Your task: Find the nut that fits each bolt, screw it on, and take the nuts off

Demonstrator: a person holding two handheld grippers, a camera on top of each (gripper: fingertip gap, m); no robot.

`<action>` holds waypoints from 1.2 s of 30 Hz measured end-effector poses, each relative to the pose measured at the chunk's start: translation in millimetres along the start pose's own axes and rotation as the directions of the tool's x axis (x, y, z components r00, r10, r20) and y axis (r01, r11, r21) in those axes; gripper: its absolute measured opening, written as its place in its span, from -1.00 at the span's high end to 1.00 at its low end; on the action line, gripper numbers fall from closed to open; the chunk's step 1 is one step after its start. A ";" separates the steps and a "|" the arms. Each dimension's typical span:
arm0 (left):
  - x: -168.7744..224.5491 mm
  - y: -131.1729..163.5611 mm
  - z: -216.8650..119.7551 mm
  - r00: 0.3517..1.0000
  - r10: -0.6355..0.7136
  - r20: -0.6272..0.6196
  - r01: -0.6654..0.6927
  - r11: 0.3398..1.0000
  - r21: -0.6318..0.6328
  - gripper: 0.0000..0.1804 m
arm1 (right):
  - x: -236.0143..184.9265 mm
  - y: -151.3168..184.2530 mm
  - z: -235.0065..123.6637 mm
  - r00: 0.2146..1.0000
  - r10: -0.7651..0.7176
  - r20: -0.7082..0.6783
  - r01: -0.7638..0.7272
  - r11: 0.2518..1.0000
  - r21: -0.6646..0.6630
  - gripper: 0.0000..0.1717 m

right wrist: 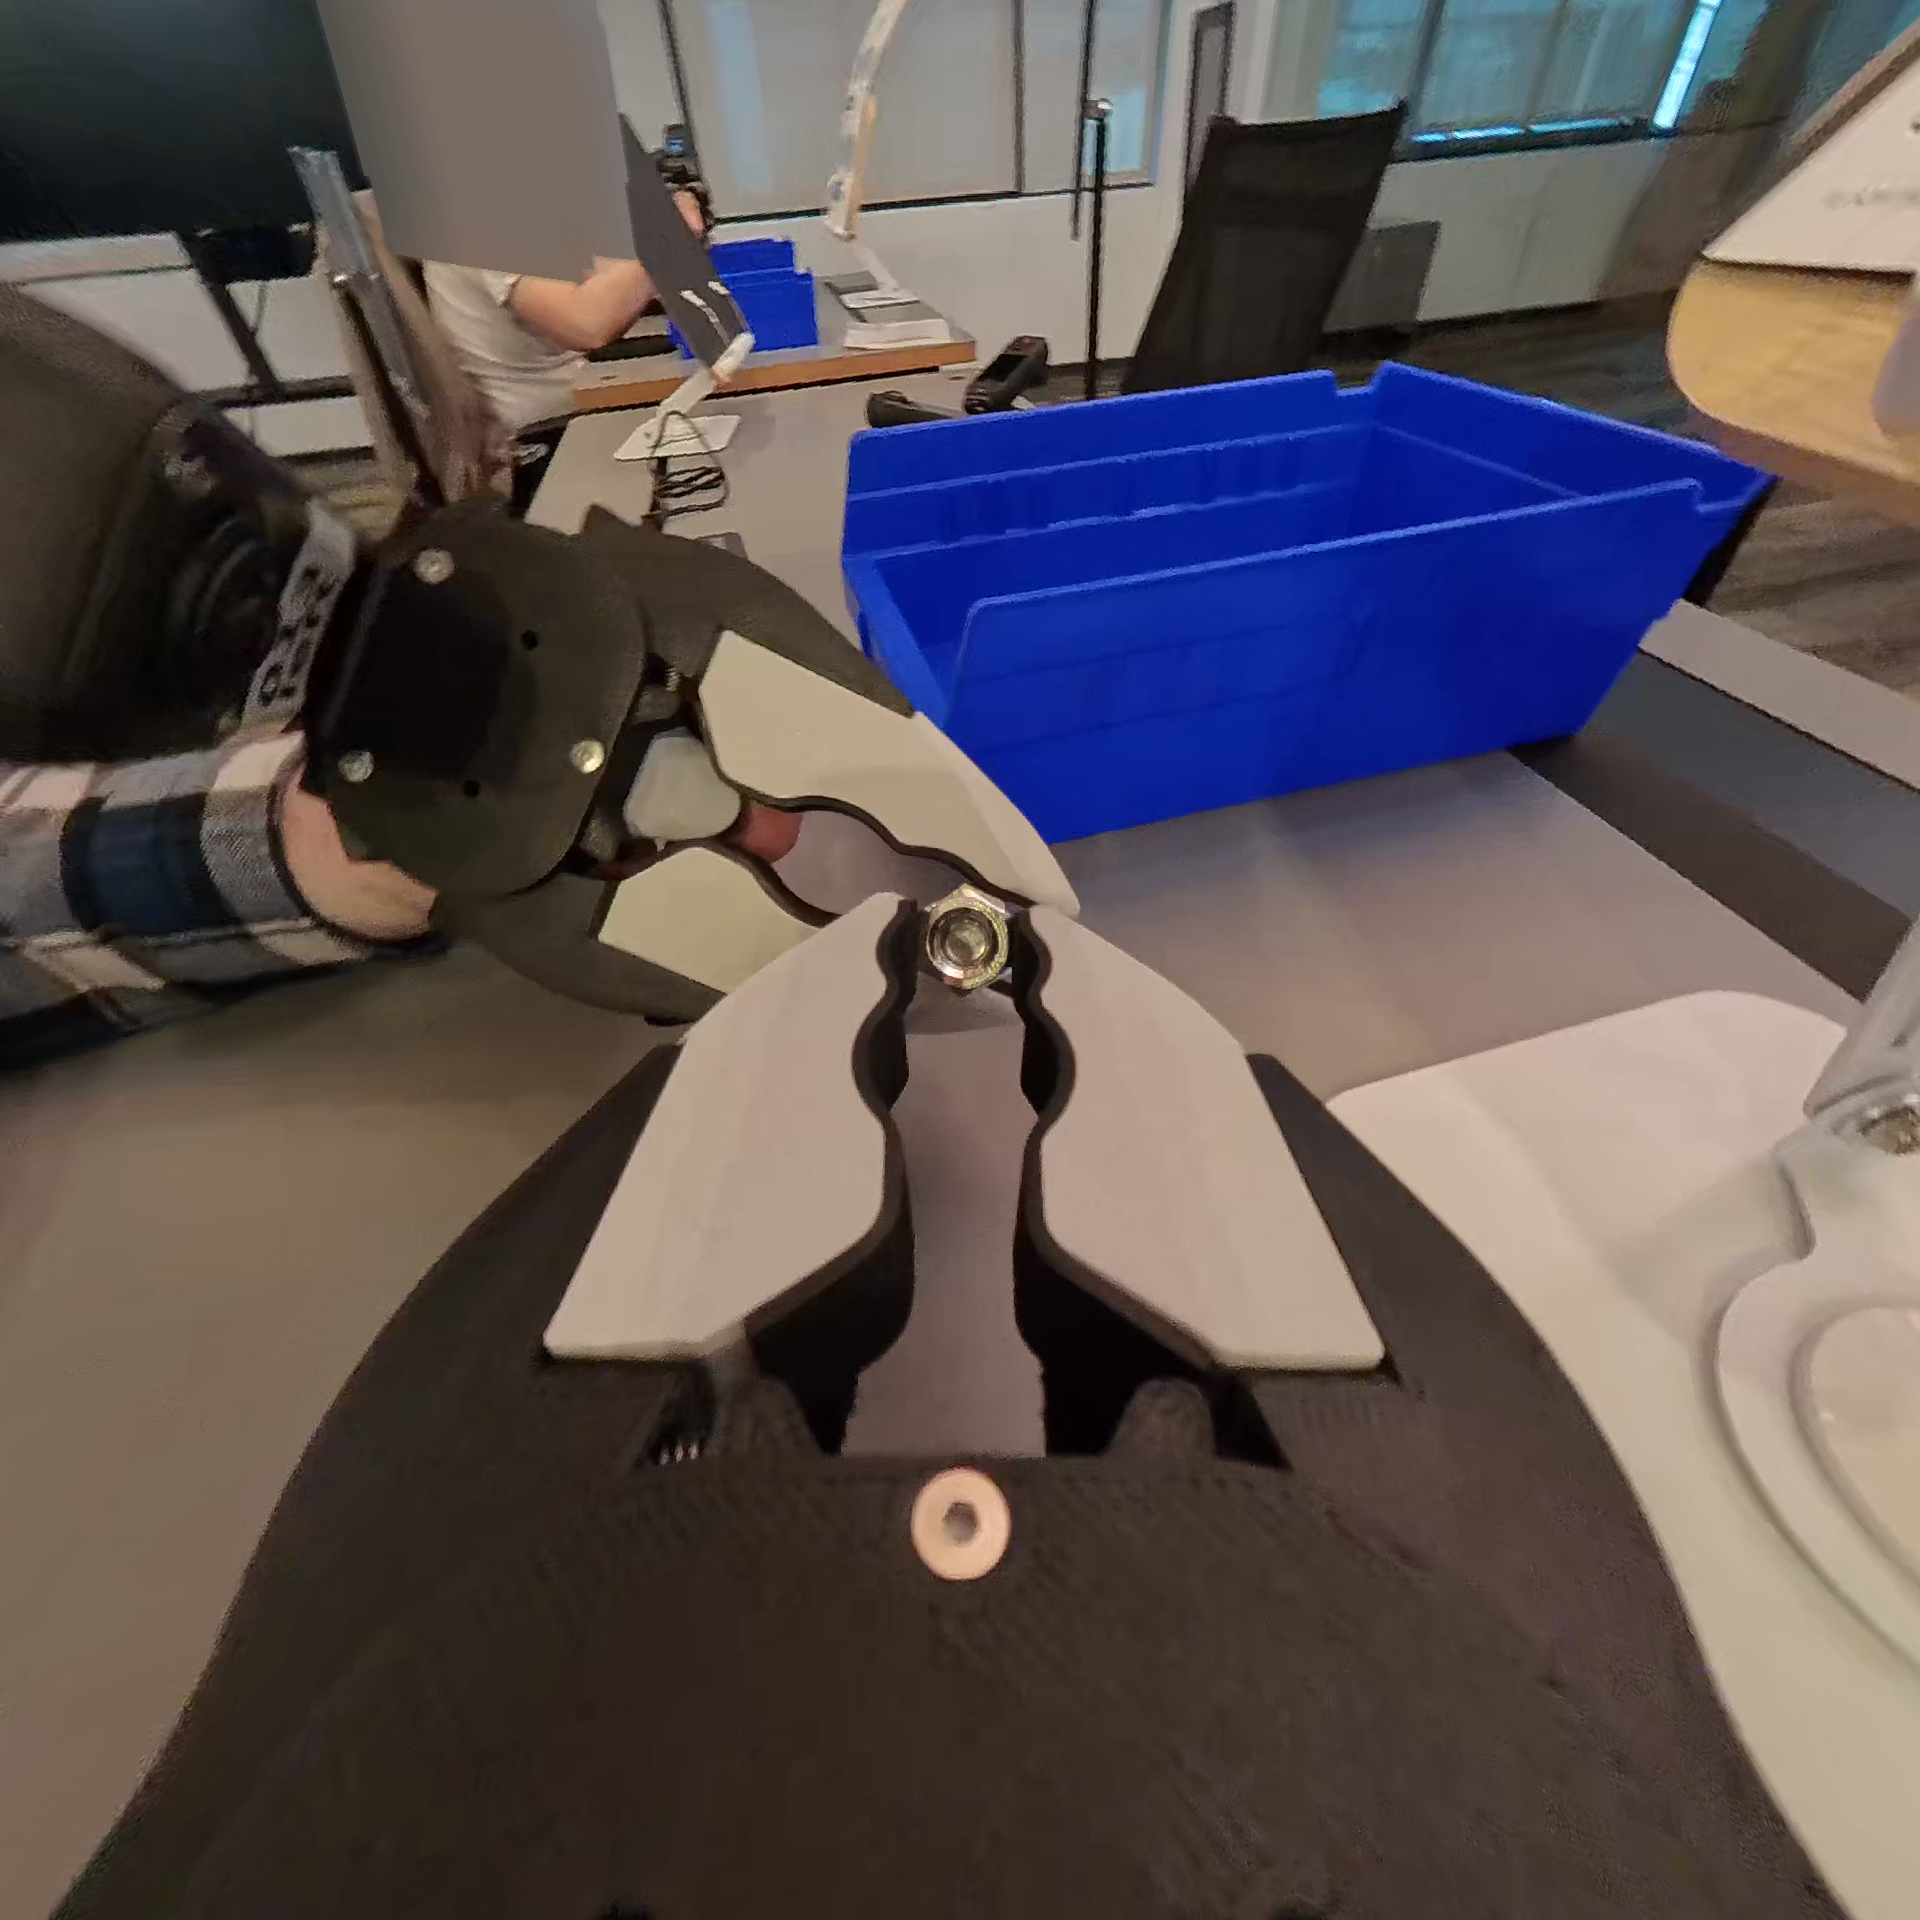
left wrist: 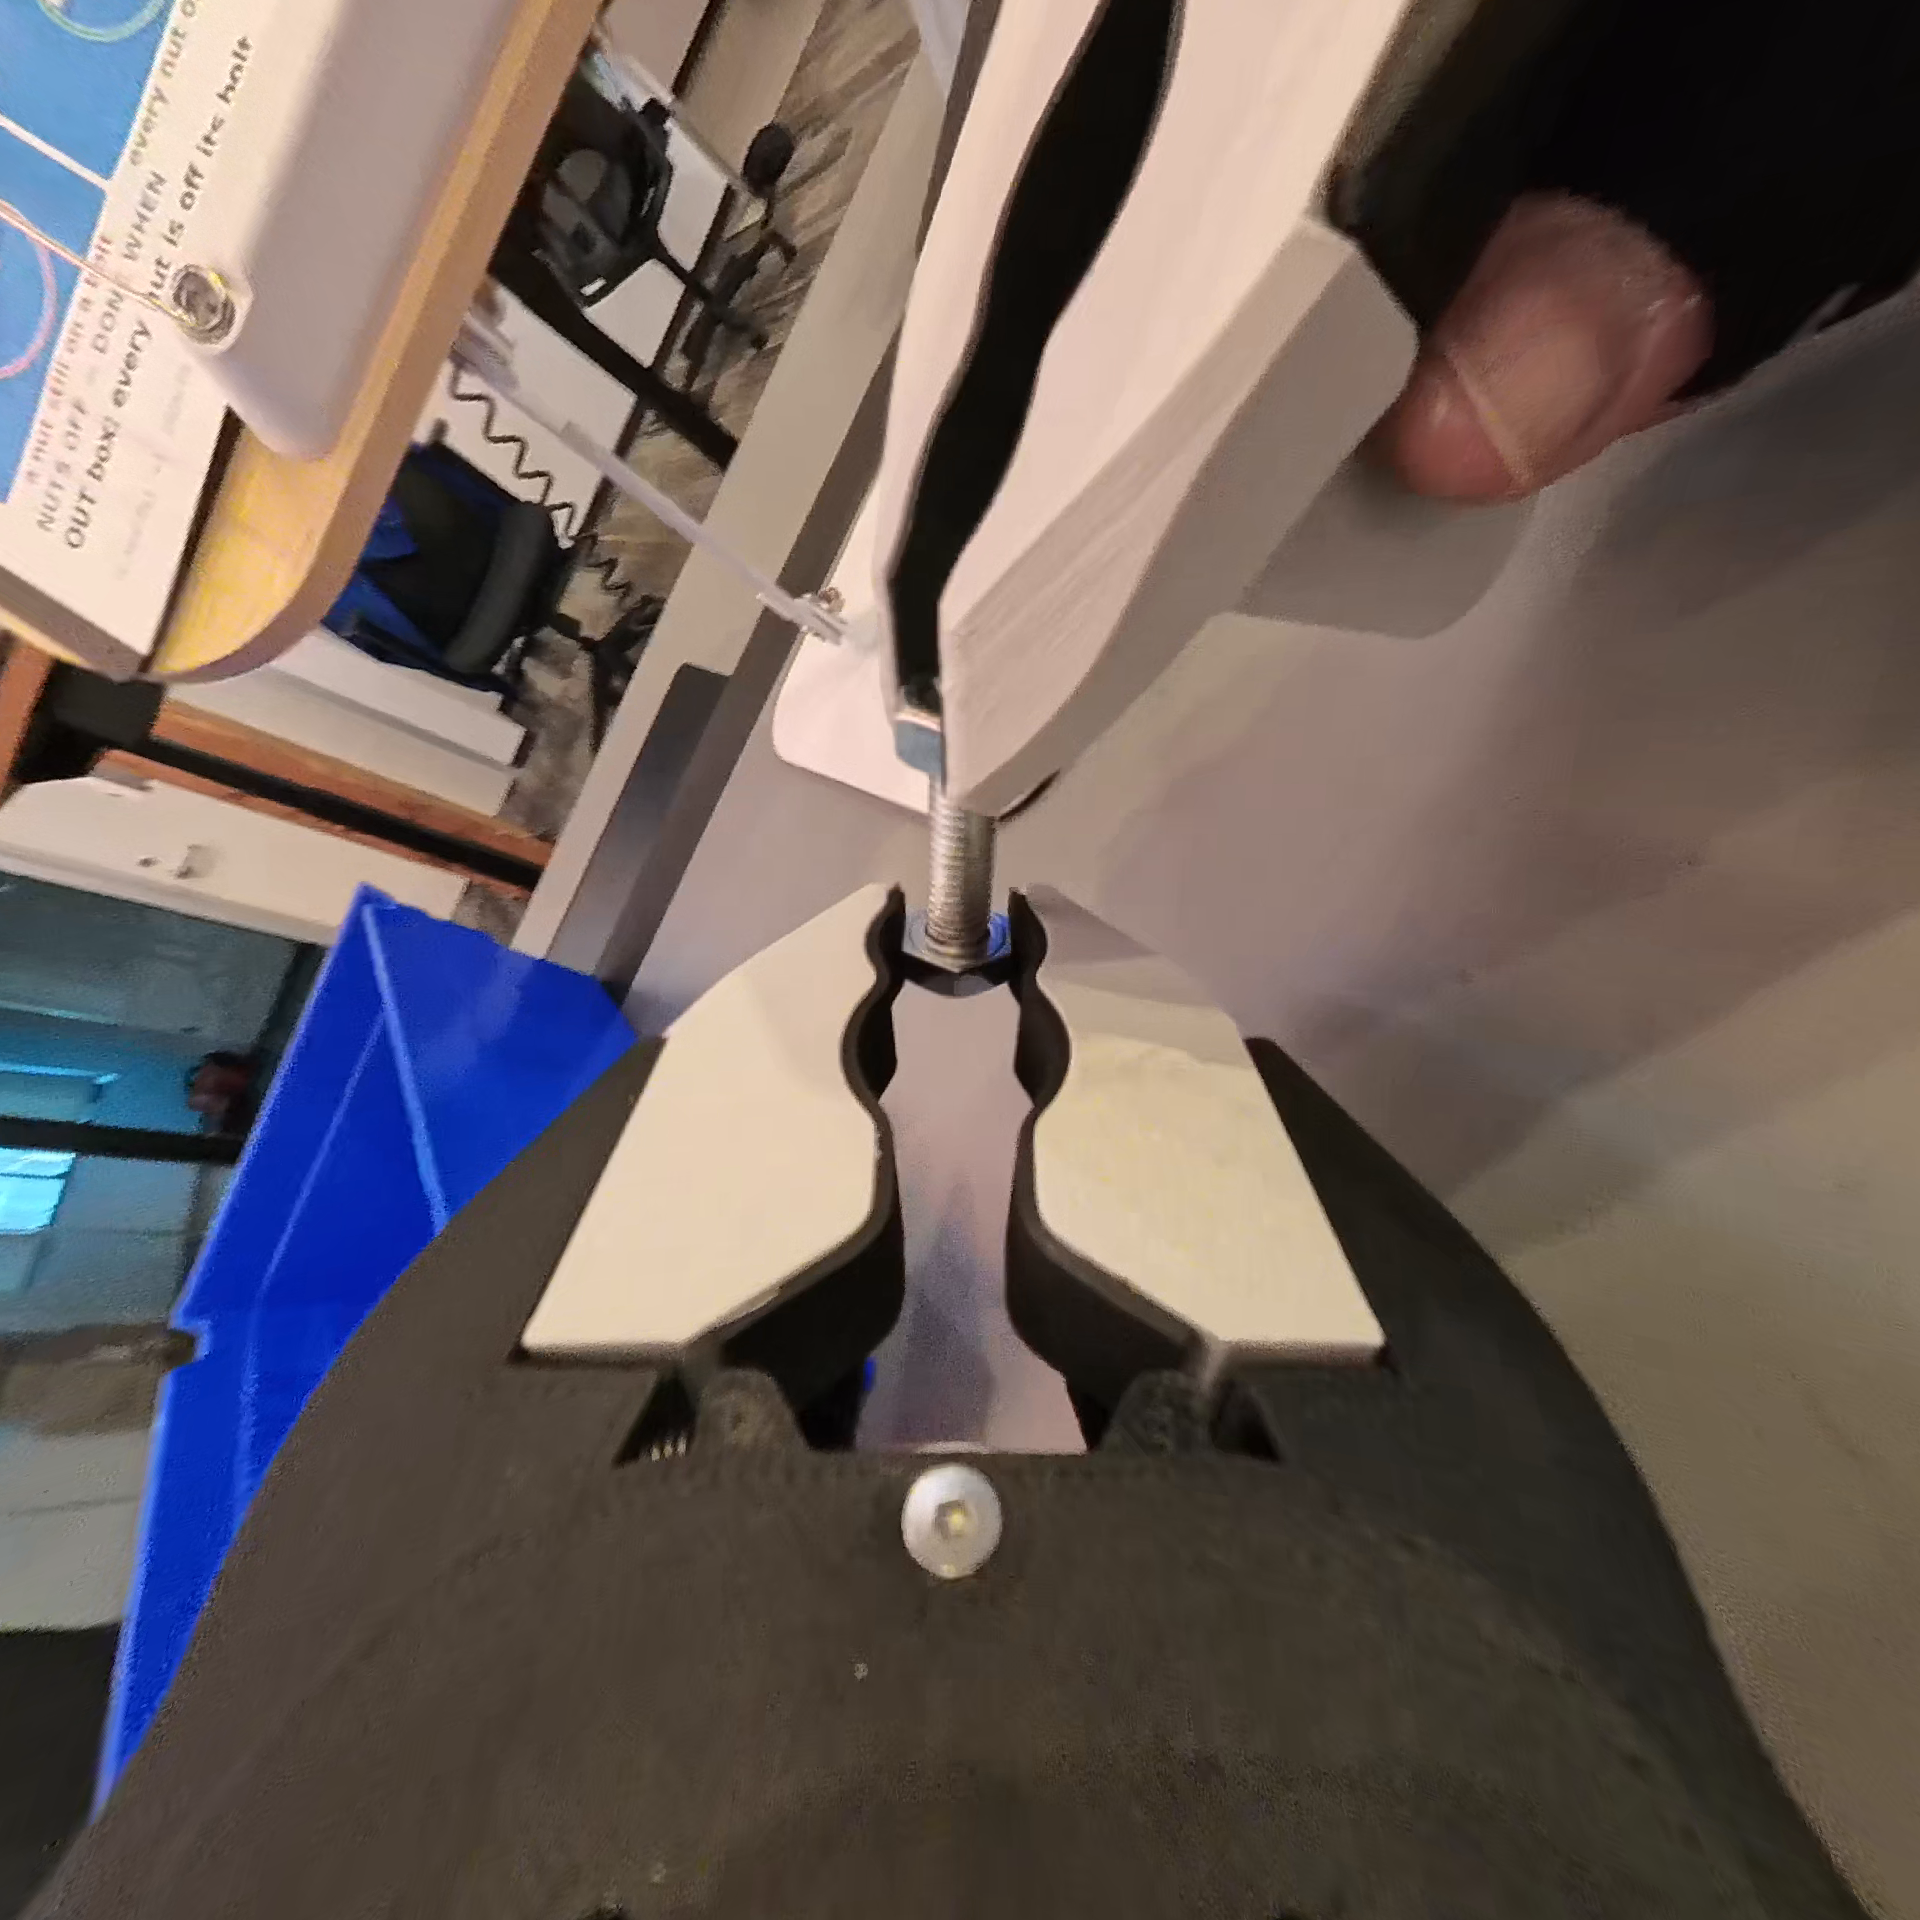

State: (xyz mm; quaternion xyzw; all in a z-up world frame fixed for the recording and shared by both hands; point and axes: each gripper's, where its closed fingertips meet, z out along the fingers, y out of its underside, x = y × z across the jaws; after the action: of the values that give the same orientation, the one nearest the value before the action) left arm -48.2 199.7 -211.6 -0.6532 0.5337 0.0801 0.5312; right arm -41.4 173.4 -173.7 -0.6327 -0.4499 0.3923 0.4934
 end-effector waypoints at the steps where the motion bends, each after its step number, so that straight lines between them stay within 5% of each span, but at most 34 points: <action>1: -1.6 1.3 0.9 1.000 0.013 0.019 -0.013 1.000 -0.016 0.80 | 2.1 0.6 0.8 1.000 0.025 -0.019 -0.025 1.000 0.001 0.79; 5: -3.7 5.8 4.1 0.999 0.021 0.043 -0.019 0.999 -0.046 0.80 | 4.7 2.1 4.5 0.984 0.169 -0.057 -0.167 0.985 0.036 0.79; 14: -3.5 8.9 7.3 0.999 0.017 0.047 -0.014 0.998 -0.060 0.80 | 4.8 3.7 7.0 0.968 0.242 -0.061 -0.239 0.970 0.050 0.80; 26: 5.3 3.1 9.4 0.981 -0.172 -0.090 0.174 0.984 0.018 0.80 | 5.8 -0.4 6.4 0.981 0.179 -0.073 -0.176 0.983 0.049 0.79; 36: 7.1 1.3 9.7 0.972 -0.204 -0.119 0.209 0.977 0.031 0.80 | 6.2 -2.4 7.0 0.983 0.169 -0.076 -0.165 0.985 0.052 0.71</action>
State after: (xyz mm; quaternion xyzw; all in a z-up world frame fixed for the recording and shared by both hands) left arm -41.8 203.2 -221.3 -0.6970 0.4940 -0.0249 0.5191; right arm -46.7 181.5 -173.1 -0.6719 -0.3659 0.4168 0.4908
